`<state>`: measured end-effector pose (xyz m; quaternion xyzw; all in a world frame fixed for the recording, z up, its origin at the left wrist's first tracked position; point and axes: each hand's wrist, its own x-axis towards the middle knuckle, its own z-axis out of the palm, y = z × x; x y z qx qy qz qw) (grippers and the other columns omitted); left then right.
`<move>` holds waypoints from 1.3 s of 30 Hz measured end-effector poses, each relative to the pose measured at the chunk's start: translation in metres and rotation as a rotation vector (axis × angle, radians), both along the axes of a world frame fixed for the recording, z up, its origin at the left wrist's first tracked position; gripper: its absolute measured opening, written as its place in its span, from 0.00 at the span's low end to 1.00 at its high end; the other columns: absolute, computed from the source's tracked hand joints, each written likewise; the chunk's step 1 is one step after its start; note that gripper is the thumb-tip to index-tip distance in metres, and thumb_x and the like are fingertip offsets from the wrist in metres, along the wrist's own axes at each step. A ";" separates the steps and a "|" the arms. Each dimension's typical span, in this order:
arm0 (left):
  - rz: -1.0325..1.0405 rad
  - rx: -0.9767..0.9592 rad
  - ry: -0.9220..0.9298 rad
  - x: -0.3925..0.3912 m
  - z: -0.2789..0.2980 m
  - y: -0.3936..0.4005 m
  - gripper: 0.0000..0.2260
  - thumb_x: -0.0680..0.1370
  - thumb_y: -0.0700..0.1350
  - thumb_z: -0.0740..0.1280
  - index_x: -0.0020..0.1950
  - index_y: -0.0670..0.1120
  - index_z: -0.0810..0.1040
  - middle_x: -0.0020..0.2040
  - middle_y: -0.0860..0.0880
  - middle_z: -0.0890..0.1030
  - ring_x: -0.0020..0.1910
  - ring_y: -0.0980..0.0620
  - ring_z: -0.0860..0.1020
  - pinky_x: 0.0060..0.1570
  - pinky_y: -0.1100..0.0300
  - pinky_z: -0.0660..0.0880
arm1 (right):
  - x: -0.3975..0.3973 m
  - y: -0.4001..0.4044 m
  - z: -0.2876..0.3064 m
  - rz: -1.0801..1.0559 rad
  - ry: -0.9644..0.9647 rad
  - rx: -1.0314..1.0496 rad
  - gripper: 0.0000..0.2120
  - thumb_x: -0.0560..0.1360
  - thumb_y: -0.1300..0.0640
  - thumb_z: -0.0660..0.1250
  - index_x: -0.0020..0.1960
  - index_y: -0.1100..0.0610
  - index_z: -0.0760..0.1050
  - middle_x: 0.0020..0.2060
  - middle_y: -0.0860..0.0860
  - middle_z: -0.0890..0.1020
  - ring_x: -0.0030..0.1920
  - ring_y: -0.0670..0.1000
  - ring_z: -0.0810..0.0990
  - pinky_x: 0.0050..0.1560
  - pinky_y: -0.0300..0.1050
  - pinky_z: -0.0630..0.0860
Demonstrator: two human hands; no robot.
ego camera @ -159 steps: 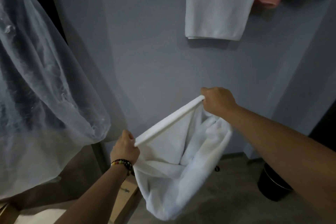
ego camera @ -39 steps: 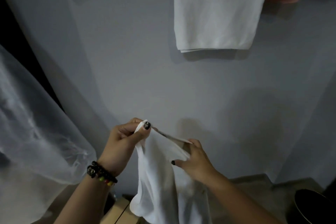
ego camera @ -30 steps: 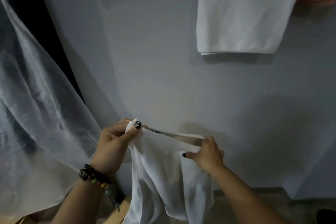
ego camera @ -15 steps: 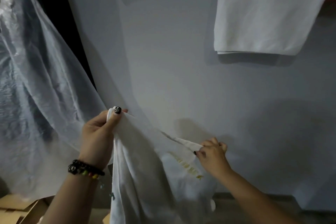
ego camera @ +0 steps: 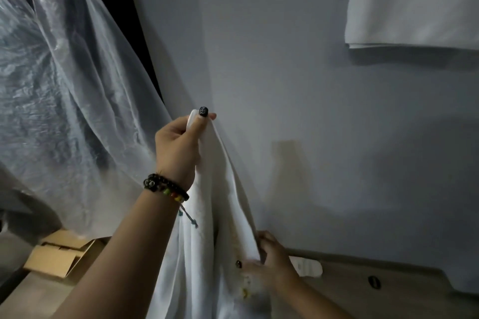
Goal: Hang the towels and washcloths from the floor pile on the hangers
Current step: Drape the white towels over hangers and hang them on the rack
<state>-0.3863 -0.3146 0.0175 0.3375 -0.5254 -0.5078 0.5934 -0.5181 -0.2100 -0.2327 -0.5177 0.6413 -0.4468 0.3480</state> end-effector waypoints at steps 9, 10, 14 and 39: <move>0.106 -0.033 -0.098 0.042 -0.002 -0.013 0.08 0.77 0.46 0.69 0.39 0.51 0.86 0.43 0.49 0.84 0.48 0.49 0.79 0.59 0.47 0.75 | -0.029 -0.005 -0.016 -0.338 0.148 -0.143 0.12 0.64 0.63 0.79 0.32 0.50 0.79 0.29 0.41 0.75 0.33 0.33 0.75 0.35 0.29 0.67; 0.114 -0.048 -0.150 0.049 -0.005 -0.013 0.08 0.76 0.47 0.70 0.39 0.52 0.86 0.45 0.46 0.84 0.48 0.49 0.79 0.58 0.47 0.75 | -0.039 -0.005 -0.013 -0.410 0.120 -0.139 0.10 0.63 0.65 0.79 0.34 0.53 0.80 0.30 0.44 0.77 0.34 0.33 0.76 0.35 0.28 0.68; -0.017 -0.027 -0.277 0.087 -0.019 -0.010 0.07 0.69 0.53 0.73 0.42 0.51 0.87 0.50 0.41 0.83 0.50 0.44 0.80 0.58 0.43 0.76 | -0.075 0.001 0.019 -0.483 0.110 -0.269 0.13 0.69 0.64 0.73 0.35 0.48 0.75 0.29 0.46 0.74 0.32 0.39 0.74 0.33 0.30 0.67; 0.307 -0.101 -0.276 -0.036 -0.078 -0.019 0.14 0.79 0.49 0.66 0.34 0.47 0.71 0.32 0.49 0.72 0.33 0.53 0.69 0.36 0.57 0.68 | -0.216 0.063 0.142 -0.525 0.700 -0.217 0.07 0.72 0.69 0.68 0.45 0.59 0.81 0.44 0.51 0.81 0.47 0.53 0.80 0.48 0.32 0.68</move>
